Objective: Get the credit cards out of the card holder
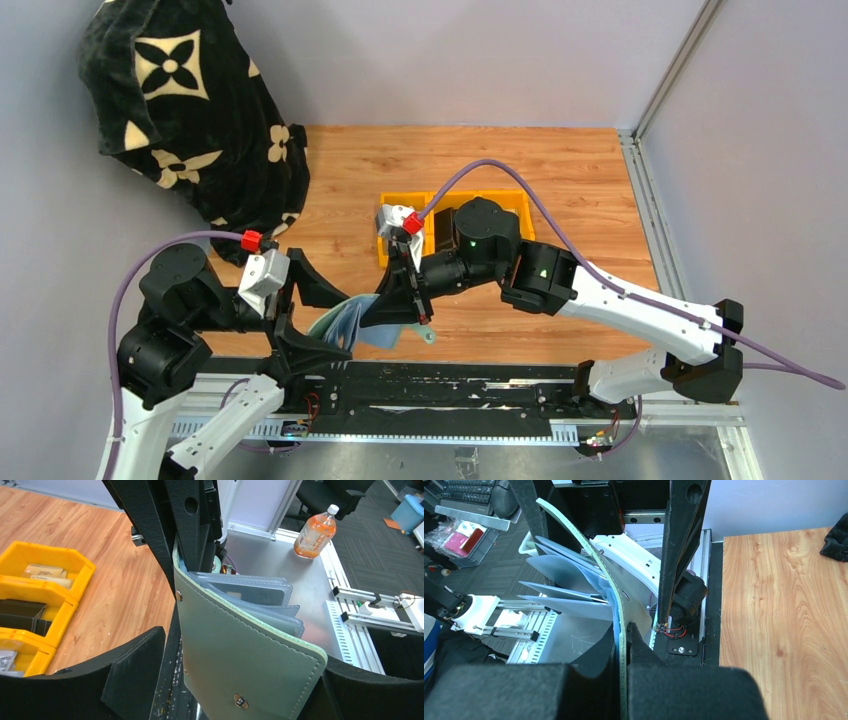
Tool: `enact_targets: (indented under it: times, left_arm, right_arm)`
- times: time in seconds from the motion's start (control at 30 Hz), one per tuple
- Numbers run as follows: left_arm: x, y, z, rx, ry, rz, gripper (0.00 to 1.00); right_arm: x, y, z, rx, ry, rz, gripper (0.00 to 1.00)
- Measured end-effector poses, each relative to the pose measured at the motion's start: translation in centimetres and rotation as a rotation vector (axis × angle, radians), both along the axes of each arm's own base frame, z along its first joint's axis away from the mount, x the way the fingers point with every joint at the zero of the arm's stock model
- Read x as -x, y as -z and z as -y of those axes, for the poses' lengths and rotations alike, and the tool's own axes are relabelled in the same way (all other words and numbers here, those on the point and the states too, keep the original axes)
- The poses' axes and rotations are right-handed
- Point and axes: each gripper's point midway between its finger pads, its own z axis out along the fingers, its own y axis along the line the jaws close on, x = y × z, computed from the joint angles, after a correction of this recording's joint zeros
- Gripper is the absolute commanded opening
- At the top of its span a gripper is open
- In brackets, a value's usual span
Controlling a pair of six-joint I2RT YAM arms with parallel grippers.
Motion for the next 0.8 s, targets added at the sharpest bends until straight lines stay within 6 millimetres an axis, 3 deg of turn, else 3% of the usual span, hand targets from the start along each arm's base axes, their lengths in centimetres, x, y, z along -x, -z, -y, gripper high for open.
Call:
enact_targets:
  times: [0.4,0.8]
  left_arm:
    - [-0.2,-0.4,-0.1,0.0,-0.013,0.031,0.84]
    - [-1.1,0.4,0.5,-0.033,0.007,-0.033,0.85]
  right_arm:
    - [-0.2,-0.1,0.3,-0.003,-0.03,-0.011,0.0]
    - [-0.9,0.9,-1.6,0.016,-0.039,-0.042,0.0]
